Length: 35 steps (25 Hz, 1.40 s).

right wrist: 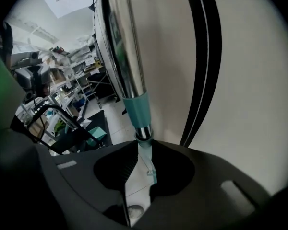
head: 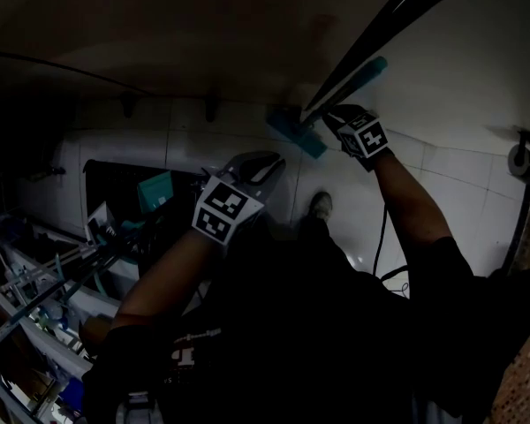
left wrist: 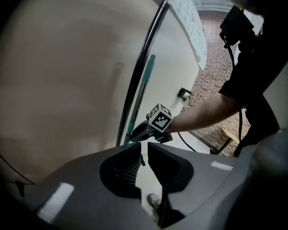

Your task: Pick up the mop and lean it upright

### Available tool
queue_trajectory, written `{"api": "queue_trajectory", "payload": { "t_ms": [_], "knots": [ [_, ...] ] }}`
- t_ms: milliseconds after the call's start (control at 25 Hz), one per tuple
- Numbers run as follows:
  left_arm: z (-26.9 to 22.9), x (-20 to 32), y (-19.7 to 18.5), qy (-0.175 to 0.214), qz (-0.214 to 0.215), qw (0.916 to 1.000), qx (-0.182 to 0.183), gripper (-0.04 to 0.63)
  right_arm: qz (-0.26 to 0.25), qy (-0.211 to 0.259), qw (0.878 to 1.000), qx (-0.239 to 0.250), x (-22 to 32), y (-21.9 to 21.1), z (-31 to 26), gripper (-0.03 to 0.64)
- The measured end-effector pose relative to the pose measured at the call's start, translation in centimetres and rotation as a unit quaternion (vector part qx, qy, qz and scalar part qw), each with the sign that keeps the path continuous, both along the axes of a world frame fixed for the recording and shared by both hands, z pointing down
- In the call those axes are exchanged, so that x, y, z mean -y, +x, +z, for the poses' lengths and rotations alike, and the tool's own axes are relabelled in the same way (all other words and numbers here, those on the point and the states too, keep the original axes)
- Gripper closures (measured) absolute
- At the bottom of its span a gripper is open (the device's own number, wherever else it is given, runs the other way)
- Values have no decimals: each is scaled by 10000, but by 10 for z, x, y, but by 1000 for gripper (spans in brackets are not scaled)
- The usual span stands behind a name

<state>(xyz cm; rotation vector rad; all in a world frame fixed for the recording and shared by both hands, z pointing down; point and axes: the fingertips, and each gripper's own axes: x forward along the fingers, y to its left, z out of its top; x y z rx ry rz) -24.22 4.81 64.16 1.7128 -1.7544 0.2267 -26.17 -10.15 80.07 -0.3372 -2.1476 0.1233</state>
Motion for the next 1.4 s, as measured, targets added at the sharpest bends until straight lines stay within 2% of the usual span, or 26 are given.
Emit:
{"api": "queue_trajectory", "payload": {
  "t_ms": [120, 360, 680, 720, 800, 880, 1000, 1080, 1160, 1200, 1240, 1280, 1320, 1360, 1400],
  "knots": [
    [-1, 0, 4, 18, 50, 10000, 6, 554, -7, -9, 10000, 30, 1, -7, 0, 514],
    [-5, -1, 4, 65, 21, 10000, -23, 556, -582, -246, 9980, 43, -37, -3, -3, 520],
    [-6, -2, 8, 90, 24, 10000, -35, 560, -930, -620, 9937, 59, -54, 10, -12, 545],
    [-5, -2, 9, 80, 29, 10000, -40, 560, -837, -681, 9941, 144, -50, 8, -15, 605],
    [-3, -3, 11, 64, 48, 10000, -56, 560, -520, -724, 9956, 291, -38, 0, -22, 604],
    [0, -2, 9, 41, 76, 10000, 21, 560, -182, -442, 9986, 241, -23, -7, -19, 604],
    [10, 8, -24, -115, -171, 9994, 272, 560, 462, -164, 9988, 34, -6, -6, -5, 603],
    [12, 20, -41, -184, -414, 9988, 201, 560, 682, -161, 9975, -90, -4, 7, 4, 601],
    [11, 34, -39, -211, -552, 9982, 46, 560, 1023, -264, 9943, -154, -6, 20, 10, 596],
    [15, 40, -32, -271, -600, 9978, -74, 560, 1511, -499, 9871, -200, -8, 28, 14, 589],
    [23, 42, -22, -376, -630, 9971, -187, 560, 2210, -898, 9705, -359, -14, 40, 22, 592],
    [32, 41, -9, -521, -637, 9962, -272, 560, 2928, -1429, 9431, -664, -28, 60, 36, 595],
    [44, 34, 6, -704, -629, 9949, -354, 560, 3439, -2022, 9105, -1085, -52, 83, 52, 600],
    [57, 25, 22, -921, -608, 9927, -482, 560, 3621, -2598, 8816, -1553, -87, 109, 66, 601],
    [71, 13, 41, -1163, -562, 9894, -660, 560, 3483, -3124, 8615, -1973, -125, 132, 73, 601]
  ]
}}
